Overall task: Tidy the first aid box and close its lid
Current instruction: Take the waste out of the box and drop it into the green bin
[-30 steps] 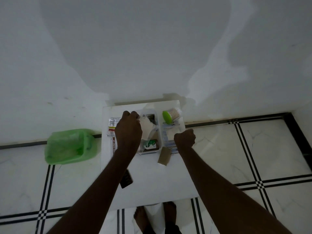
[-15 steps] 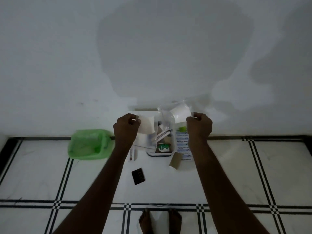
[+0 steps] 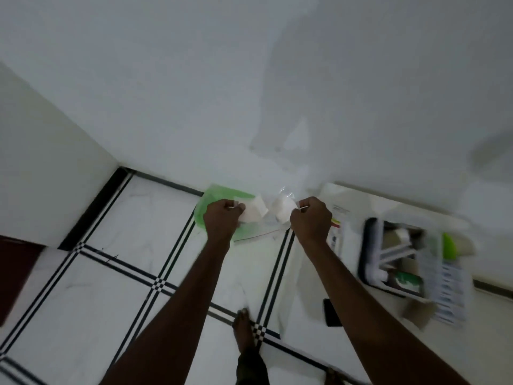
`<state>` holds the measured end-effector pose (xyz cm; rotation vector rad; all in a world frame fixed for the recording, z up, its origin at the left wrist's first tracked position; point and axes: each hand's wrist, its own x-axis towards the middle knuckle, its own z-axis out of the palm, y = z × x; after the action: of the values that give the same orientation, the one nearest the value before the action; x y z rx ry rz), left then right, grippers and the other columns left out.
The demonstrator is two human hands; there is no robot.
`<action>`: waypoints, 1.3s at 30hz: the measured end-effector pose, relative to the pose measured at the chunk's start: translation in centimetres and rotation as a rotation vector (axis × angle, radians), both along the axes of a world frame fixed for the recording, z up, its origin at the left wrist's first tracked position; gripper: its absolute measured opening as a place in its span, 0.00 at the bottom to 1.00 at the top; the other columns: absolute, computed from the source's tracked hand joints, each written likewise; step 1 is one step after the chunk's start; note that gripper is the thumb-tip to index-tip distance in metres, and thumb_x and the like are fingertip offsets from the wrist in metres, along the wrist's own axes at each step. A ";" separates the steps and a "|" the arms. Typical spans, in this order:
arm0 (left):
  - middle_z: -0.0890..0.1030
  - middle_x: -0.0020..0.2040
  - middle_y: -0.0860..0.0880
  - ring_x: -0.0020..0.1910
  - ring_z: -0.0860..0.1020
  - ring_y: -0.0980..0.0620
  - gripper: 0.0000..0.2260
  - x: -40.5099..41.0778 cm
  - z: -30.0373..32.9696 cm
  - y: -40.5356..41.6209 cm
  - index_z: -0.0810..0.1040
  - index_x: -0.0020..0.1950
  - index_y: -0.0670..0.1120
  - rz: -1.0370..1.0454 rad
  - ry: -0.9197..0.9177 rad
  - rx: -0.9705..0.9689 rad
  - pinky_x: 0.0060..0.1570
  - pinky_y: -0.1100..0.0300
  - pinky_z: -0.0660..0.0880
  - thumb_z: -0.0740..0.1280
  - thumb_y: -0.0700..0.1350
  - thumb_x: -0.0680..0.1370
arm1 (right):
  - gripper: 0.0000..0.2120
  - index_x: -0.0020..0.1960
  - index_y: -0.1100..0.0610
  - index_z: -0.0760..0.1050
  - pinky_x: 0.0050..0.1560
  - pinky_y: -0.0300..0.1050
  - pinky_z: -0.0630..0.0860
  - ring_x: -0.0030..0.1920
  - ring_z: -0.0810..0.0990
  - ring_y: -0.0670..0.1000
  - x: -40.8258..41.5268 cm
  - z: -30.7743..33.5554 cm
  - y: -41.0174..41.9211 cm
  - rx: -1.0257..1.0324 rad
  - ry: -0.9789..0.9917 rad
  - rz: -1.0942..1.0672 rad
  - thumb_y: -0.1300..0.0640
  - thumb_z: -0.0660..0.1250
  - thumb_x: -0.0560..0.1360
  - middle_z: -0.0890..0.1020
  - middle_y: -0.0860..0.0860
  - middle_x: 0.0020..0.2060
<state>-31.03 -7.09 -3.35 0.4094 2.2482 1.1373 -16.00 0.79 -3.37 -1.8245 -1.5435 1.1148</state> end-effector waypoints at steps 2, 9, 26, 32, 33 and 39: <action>0.83 0.40 0.42 0.26 0.78 0.49 0.10 -4.7 -4.1 0.4 0.83 0.51 0.36 0.064 -0.062 -0.004 0.34 0.56 0.80 0.75 0.41 0.73 | 0.08 0.41 0.60 0.78 0.44 0.50 0.81 0.38 0.83 0.58 -5.6 -4.2 0.4 -0.040 -0.026 0.022 0.63 0.63 0.63 0.84 0.54 0.38; 0.84 0.47 0.37 0.37 0.84 0.41 0.12 -15.6 -19.4 1.8 0.82 0.52 0.35 0.161 -0.237 -0.071 0.44 0.43 0.83 0.75 0.35 0.70 | 0.06 0.32 0.58 0.75 0.42 0.53 0.83 0.34 0.86 0.61 -17.4 -19.7 2.2 -0.293 -0.066 0.034 0.61 0.60 0.58 0.85 0.60 0.30; 0.83 0.48 0.40 0.48 0.83 0.43 0.16 -27.8 -46.6 8.0 0.78 0.57 0.33 0.095 -0.381 -0.296 0.54 0.47 0.81 0.68 0.42 0.73 | 0.19 0.64 0.69 0.71 0.48 0.54 0.84 0.37 0.81 0.58 -31.6 -47.3 6.8 -0.759 0.251 -0.267 0.67 0.64 0.74 0.79 0.64 0.52; 0.79 0.48 0.44 0.45 0.79 0.47 0.09 -27.1 -43.7 6.5 0.74 0.39 0.48 0.125 -0.613 -0.177 0.57 0.50 0.79 0.64 0.37 0.78 | 0.09 0.54 0.67 0.73 0.50 0.52 0.81 0.40 0.77 0.55 -30.0 -44.9 6.1 -0.887 0.260 -0.227 0.63 0.61 0.77 0.77 0.61 0.45; 0.79 0.47 0.42 0.45 0.78 0.45 0.08 -26.7 -42.8 5.8 0.76 0.38 0.46 0.142 -0.612 -0.158 0.57 0.48 0.79 0.65 0.37 0.76 | 0.14 0.59 0.68 0.73 0.47 0.50 0.81 0.43 0.78 0.57 -29.8 -44.1 6.0 -0.885 0.274 -0.203 0.62 0.62 0.76 0.78 0.63 0.49; 0.82 0.44 0.43 0.45 0.79 0.47 0.05 -23.3 -32.8 4.5 0.81 0.44 0.45 0.075 -0.565 0.038 0.52 0.54 0.78 0.66 0.41 0.79 | 0.16 0.62 0.69 0.74 0.58 0.55 0.79 0.60 0.80 0.66 -28.4 -32.3 5.3 -0.765 0.338 -0.150 0.61 0.64 0.77 0.79 0.69 0.60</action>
<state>-54.34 -2.60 -36.16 0.0068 1.7583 1.1599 -44.36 6.14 -35.67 -2.0000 -0.8124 1.9936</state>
